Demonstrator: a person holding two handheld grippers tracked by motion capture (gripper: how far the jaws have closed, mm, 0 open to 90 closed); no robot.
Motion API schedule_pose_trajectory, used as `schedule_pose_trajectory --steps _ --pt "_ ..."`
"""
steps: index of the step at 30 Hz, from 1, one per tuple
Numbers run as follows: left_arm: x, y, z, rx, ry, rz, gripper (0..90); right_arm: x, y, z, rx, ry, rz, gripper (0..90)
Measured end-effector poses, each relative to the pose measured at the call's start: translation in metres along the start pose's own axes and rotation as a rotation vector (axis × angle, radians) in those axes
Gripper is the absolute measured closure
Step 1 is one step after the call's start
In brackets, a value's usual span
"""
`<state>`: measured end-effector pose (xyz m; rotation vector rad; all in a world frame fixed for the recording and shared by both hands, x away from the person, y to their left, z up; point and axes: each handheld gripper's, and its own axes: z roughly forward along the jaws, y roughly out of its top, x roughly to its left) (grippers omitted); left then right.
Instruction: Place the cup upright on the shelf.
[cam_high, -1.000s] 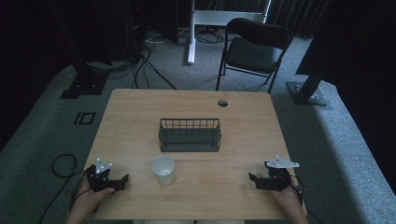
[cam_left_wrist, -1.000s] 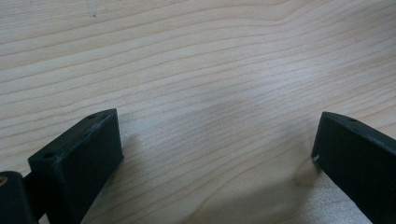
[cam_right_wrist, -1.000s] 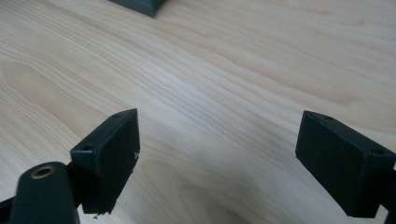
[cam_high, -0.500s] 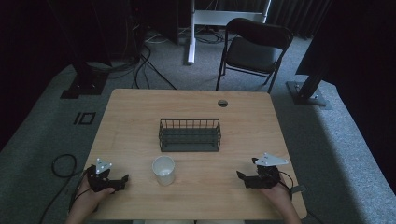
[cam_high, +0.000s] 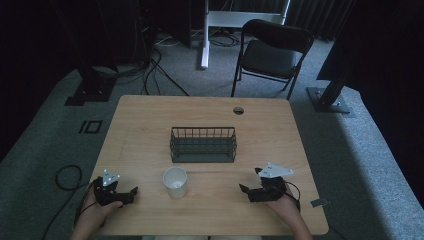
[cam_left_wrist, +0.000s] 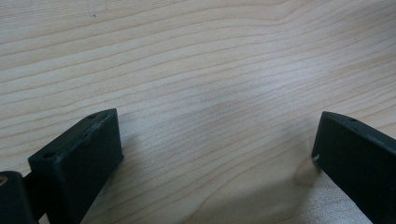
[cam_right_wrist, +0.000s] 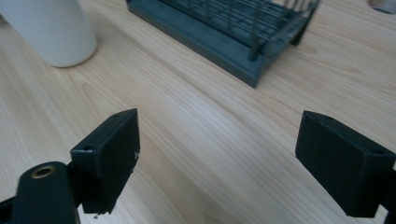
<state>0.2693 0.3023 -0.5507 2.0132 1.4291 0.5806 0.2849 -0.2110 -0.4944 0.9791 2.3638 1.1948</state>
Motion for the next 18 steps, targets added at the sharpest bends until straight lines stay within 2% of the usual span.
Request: schedule_pose_trajectory --steps 18 --pt "0.000 0.000 0.000 0.000 0.000 0.000 1.9 0.031 0.023 0.028 -0.011 0.096 -0.051 14.5"
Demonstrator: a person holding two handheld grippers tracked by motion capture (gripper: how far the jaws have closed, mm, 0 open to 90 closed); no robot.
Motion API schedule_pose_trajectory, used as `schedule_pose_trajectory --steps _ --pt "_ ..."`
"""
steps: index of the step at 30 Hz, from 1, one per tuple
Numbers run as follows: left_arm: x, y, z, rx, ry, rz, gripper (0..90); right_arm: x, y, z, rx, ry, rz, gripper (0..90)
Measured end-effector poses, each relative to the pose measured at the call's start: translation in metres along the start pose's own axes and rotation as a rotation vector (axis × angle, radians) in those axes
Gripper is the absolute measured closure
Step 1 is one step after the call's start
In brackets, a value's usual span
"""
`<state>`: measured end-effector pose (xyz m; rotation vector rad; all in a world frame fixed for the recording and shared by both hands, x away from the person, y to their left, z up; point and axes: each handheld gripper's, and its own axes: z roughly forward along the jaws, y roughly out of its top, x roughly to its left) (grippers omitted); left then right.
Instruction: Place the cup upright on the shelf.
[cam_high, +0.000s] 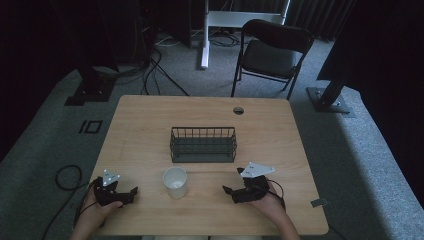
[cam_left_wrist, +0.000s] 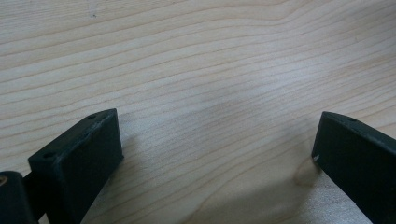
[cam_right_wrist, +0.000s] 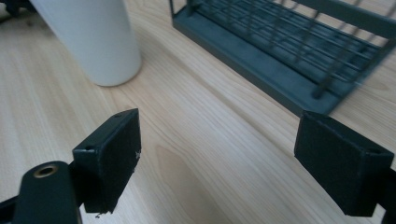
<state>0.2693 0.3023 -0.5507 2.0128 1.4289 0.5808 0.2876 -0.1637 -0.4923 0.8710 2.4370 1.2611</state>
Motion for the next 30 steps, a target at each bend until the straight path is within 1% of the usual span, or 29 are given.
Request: schedule_pose_trajectory --steps 2,4,6,10,16,19,20,21,28,30 --pt "0.000 0.000 0.000 0.000 0.000 0.000 1.9 0.005 0.004 0.005 -0.004 0.014 -0.015 14.4" --pt "0.000 0.000 0.000 0.000 0.000 0.000 1.9 0.007 0.005 0.007 -0.006 0.018 -0.016 14.4" --pt "0.000 0.000 0.000 0.000 0.000 0.000 1.9 0.011 0.010 0.012 -0.004 0.031 -0.031 14.5" --pt "0.000 0.000 0.000 0.000 0.000 0.000 1.9 0.016 0.014 0.017 -0.003 0.044 -0.045 14.5" --pt "0.000 0.000 0.000 -0.001 0.000 -0.001 1.9 0.026 0.020 0.028 0.002 0.069 -0.065 14.5" --pt "0.000 0.000 0.000 -0.001 0.000 -0.001 1.9 0.031 0.022 0.034 0.004 0.087 -0.071 14.5" --pt "0.000 0.000 0.000 0.000 0.000 0.000 1.9 0.035 0.024 0.038 0.003 0.098 -0.077 14.5" --pt "0.000 0.000 0.000 0.000 0.000 0.000 1.9 0.035 0.024 0.038 0.003 0.098 -0.077 14.5" --pt "0.000 0.000 0.000 0.000 0.000 0.000 1.9 0.047 0.031 0.053 -0.003 0.131 -0.097 14.5" --pt "0.000 0.000 0.000 -0.001 0.000 -0.001 1.9 0.051 0.034 0.056 -0.012 0.140 -0.099 14.5"
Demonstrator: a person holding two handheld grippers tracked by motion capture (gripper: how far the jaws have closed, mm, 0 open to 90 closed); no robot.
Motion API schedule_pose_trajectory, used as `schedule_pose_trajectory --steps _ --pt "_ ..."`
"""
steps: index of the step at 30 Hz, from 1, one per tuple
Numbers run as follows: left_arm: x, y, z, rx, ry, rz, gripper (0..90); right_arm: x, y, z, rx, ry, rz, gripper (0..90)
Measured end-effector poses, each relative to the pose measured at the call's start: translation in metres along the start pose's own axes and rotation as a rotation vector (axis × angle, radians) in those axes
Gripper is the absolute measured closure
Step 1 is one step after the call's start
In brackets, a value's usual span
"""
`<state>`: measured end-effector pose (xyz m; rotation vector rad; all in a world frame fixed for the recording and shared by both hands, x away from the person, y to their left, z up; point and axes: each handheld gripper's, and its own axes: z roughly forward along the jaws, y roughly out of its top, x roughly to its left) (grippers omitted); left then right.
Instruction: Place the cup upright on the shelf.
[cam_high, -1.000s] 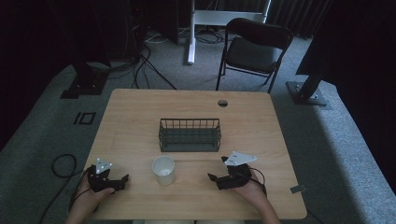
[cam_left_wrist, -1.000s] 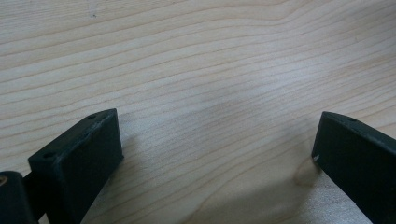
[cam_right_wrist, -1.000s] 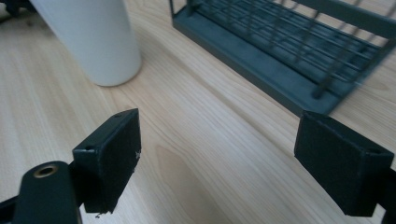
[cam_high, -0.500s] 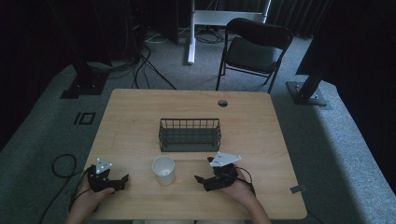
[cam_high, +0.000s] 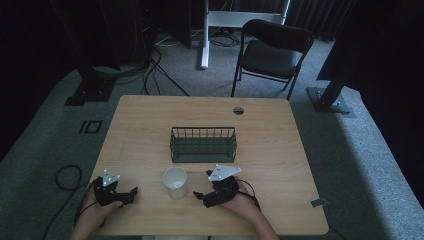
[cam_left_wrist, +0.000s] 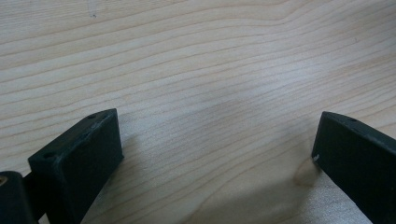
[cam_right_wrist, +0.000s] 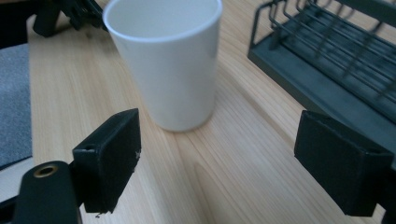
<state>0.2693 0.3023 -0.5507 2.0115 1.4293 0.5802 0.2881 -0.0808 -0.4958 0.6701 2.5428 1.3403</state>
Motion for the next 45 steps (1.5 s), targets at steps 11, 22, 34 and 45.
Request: schedule_pose_trajectory --steps 11,22,34,45 --pt "0.000 0.000 0.000 0.000 0.000 0.001 1.9 0.010 0.014 0.017 -0.014 0.039 -0.017 14.4" --pt "0.000 0.000 0.000 0.000 0.000 0.000 1.9 0.014 0.026 0.032 -0.021 0.052 -0.030 13.3" --pt "0.000 0.000 0.000 0.001 0.000 0.002 1.9 0.020 0.036 0.049 -0.011 0.052 -0.046 12.4" --pt "0.000 0.000 0.000 0.000 0.000 0.000 1.9 0.023 0.040 0.061 -0.003 0.048 -0.056 12.4"
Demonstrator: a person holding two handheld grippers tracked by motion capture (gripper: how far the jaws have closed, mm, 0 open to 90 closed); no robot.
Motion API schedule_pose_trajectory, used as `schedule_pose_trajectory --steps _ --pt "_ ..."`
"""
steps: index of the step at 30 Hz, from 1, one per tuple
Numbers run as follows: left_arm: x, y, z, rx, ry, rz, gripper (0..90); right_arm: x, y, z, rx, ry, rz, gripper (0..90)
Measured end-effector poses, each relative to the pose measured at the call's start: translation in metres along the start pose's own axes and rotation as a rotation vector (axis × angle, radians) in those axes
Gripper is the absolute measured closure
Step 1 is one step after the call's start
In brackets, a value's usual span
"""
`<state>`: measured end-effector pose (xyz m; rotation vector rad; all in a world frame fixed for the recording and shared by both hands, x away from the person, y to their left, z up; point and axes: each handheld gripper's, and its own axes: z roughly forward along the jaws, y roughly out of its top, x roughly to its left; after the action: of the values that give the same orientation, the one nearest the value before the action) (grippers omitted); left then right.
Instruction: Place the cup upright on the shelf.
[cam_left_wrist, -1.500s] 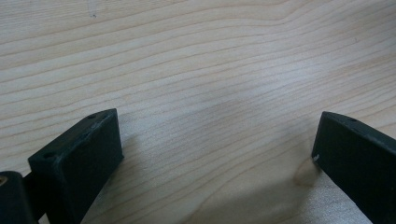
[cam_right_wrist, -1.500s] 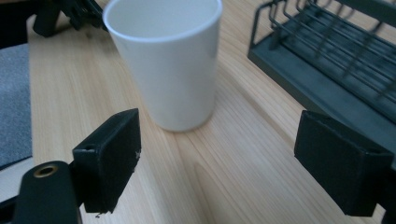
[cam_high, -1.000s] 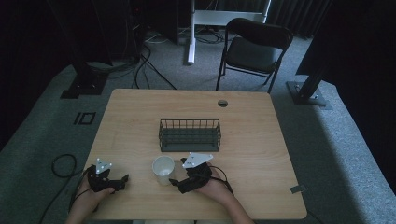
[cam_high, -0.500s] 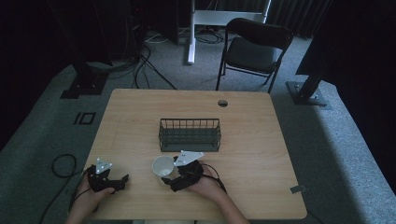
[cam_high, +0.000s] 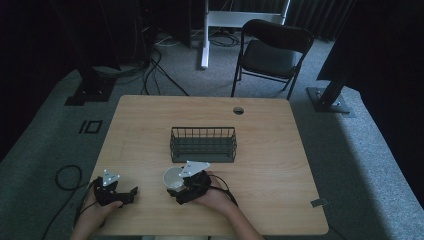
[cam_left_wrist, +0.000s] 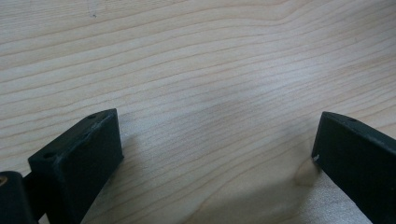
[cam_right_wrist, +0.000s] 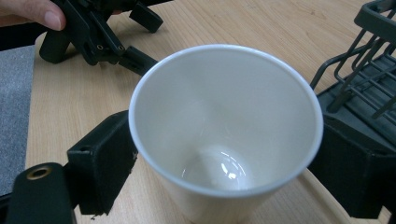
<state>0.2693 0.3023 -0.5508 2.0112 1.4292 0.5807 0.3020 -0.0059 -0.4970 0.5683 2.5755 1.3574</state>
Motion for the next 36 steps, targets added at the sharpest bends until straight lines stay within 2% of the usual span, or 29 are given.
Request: schedule_pose_trajectory --steps 6,9,11,15,25,31,36 --pt "0.000 0.000 0.000 -0.001 0.000 -0.001 1.9 0.001 0.001 0.005 0.012 -0.009 -0.005 13.1" --pt "0.000 0.000 0.000 0.001 0.000 0.001 1.9 0.002 0.001 0.005 0.010 -0.025 -0.011 19.2" --pt "0.000 0.000 0.000 0.001 0.000 0.001 1.9 0.003 0.002 0.005 0.014 -0.033 -0.011 19.5" --pt "0.000 0.000 0.000 0.000 0.000 0.001 1.9 0.004 0.006 0.005 0.016 -0.027 -0.006 19.7" --pt "0.000 0.000 0.000 -0.002 0.000 -0.003 1.9 0.001 0.031 -0.008 -0.028 -0.034 -0.008 19.7" --pt "0.000 0.000 0.000 -0.002 0.000 -0.004 1.9 -0.002 0.051 -0.018 -0.052 -0.061 -0.025 19.8" --pt "0.000 0.000 0.000 -0.001 0.000 -0.002 1.9 -0.004 0.062 -0.022 -0.072 -0.080 -0.017 19.8"
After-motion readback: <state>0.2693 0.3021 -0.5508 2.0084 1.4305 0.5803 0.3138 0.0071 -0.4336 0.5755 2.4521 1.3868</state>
